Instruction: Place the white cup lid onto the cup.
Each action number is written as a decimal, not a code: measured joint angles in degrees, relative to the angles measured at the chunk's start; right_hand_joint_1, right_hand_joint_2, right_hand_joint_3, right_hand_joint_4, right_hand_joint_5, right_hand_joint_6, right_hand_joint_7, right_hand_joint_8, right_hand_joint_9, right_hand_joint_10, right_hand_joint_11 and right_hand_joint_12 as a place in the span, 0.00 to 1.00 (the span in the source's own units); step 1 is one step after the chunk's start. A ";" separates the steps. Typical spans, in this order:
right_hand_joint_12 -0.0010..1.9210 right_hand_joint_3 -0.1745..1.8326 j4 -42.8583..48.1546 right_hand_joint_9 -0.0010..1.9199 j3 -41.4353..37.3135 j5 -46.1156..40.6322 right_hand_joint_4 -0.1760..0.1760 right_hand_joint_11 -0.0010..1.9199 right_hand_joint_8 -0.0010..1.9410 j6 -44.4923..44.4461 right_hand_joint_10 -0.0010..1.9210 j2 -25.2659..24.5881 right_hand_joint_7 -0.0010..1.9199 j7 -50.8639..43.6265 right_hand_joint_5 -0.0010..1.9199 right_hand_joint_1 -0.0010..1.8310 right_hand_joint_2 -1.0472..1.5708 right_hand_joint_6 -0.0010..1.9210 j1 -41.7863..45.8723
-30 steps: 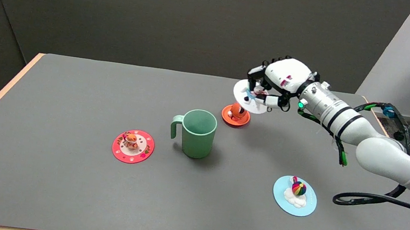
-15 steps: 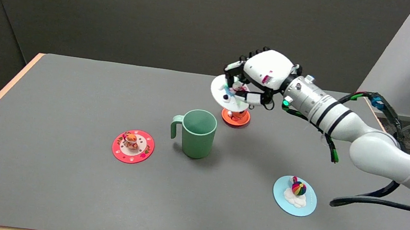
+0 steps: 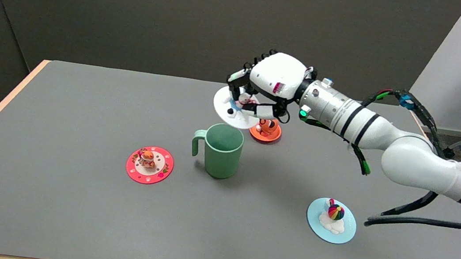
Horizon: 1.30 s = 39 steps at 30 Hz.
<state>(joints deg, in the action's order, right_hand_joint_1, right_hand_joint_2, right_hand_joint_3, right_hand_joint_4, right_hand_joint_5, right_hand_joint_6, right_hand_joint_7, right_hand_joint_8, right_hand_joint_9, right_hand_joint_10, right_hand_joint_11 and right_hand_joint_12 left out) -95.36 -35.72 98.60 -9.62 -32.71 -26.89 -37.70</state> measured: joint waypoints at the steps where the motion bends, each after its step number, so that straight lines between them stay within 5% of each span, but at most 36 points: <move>1: 0.50 0.19 0.00 0.55 0.76 0.02 1.00 0.45 0.22 0.26 0.24 0.00 0.56 0.24 0.43 0.52 0.81 0.63 -0.79; 39: 0.51 0.19 1.50 0.55 18.02 0.25 1.00 0.45 0.22 5.64 0.24 -0.41 0.56 6.60 0.43 0.52 0.81 0.64 -15.38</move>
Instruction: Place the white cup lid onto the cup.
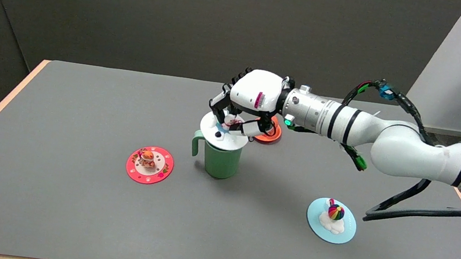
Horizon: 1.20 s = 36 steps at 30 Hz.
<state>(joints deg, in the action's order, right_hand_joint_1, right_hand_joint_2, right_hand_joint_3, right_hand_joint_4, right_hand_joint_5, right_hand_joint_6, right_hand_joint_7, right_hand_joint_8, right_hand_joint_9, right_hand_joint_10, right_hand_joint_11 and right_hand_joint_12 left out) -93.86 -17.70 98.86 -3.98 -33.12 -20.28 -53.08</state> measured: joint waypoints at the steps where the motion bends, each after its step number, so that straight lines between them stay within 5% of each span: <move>1: 0.51 0.19 0.12 0.55 0.31 0.02 1.00 0.45 0.22 -0.01 0.24 -0.09 0.56 0.03 0.43 0.52 0.81 0.64 -0.17; 13: 0.53 0.20 1.49 0.55 3.32 0.10 1.00 0.44 0.17 -0.84 0.19 -1.14 0.56 0.25 0.45 0.53 0.81 0.62 -1.76; 14: 0.54 0.25 1.56 0.54 3.49 0.10 1.00 0.43 0.16 -0.94 0.18 -1.22 0.55 0.26 0.44 0.53 0.79 0.54 -1.85; 15: 0.55 0.51 1.65 0.53 3.65 0.11 1.00 0.42 0.13 -0.97 0.16 -1.28 0.53 0.27 0.44 0.53 0.71 0.15 -1.93; 16: 0.54 0.53 1.72 0.51 3.78 0.11 1.00 0.42 0.12 -0.98 0.16 -1.33 0.51 0.28 0.43 0.54 0.70 0.14 -2.00; 36: 0.37 0.59 2.04 0.47 4.75 4.01 1.00 0.47 0.09 -1.33 0.14 -1.78 0.40 0.30 0.36 0.57 0.68 0.12 -2.71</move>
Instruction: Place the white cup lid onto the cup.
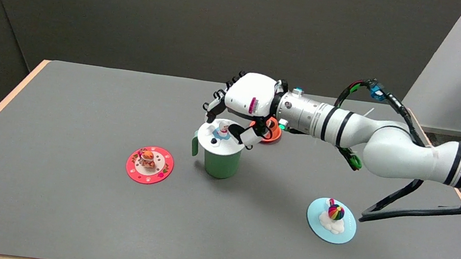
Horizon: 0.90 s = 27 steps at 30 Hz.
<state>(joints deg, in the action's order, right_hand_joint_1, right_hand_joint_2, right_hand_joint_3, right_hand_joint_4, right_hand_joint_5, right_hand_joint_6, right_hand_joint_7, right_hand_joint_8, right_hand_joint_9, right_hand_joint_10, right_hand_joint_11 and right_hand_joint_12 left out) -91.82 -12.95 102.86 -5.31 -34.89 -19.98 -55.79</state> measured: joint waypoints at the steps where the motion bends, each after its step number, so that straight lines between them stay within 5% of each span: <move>1: 0.37 0.59 -0.03 0.47 -0.16 0.26 1.00 0.47 0.09 0.06 0.14 0.02 0.40 -0.02 0.36 0.58 0.68 0.12 -0.01; 13: 0.35 0.59 0.18 0.48 -5.84 4.31 1.00 0.47 0.09 1.22 0.14 1.30 0.41 -0.19 0.37 0.59 0.69 0.12 -0.06; 19: 0.48 0.57 2.70 0.50 -9.25 5.88 1.00 0.45 0.10 1.17 0.16 2.05 0.43 -0.27 0.38 0.59 0.69 0.11 0.41; 27: 0.51 0.57 8.02 0.50 -13.15 4.63 1.00 0.44 0.10 -2.97 0.15 2.99 0.44 -0.50 0.38 0.57 0.69 0.11 2.62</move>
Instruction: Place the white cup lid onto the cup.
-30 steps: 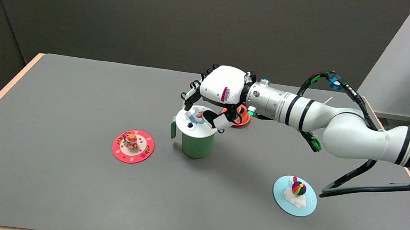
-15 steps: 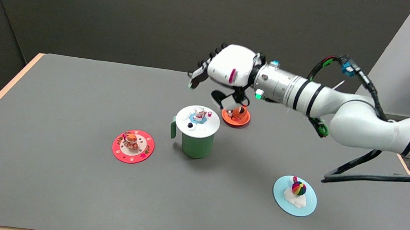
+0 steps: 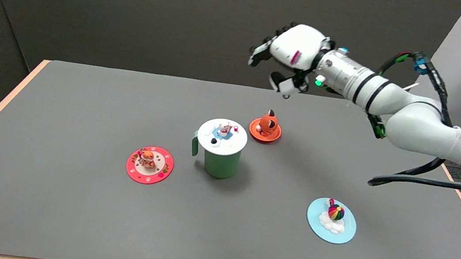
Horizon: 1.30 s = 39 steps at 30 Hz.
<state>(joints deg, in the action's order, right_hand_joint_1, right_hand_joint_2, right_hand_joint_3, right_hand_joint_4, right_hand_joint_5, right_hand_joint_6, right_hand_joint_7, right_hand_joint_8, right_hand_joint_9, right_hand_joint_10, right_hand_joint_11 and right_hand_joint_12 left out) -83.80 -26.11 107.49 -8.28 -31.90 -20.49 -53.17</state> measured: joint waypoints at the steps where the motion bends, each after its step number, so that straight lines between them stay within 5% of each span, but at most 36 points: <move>1: 0.51 0.57 0.66 0.50 -0.40 -0.59 1.00 0.44 0.10 -0.63 0.15 0.11 0.44 -0.17 0.38 0.57 0.69 0.11 0.36; 26: 0.52 0.58 15.77 0.51 -8.13 -31.37 1.00 0.41 0.09 -21.45 0.15 3.20 0.44 -10.95 0.36 0.54 0.70 0.10 17.23; 39: 0.52 0.58 16.91 0.51 -9.17 -38.83 1.00 0.40 0.09 -30.35 0.15 3.01 0.45 -12.64 0.37 0.54 0.70 0.10 24.27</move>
<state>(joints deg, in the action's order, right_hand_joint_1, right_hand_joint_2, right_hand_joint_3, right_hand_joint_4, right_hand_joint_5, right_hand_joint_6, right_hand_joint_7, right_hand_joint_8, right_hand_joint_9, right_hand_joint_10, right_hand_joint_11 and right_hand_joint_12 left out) -66.89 -35.28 68.66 -38.63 -28.89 -33.13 -28.90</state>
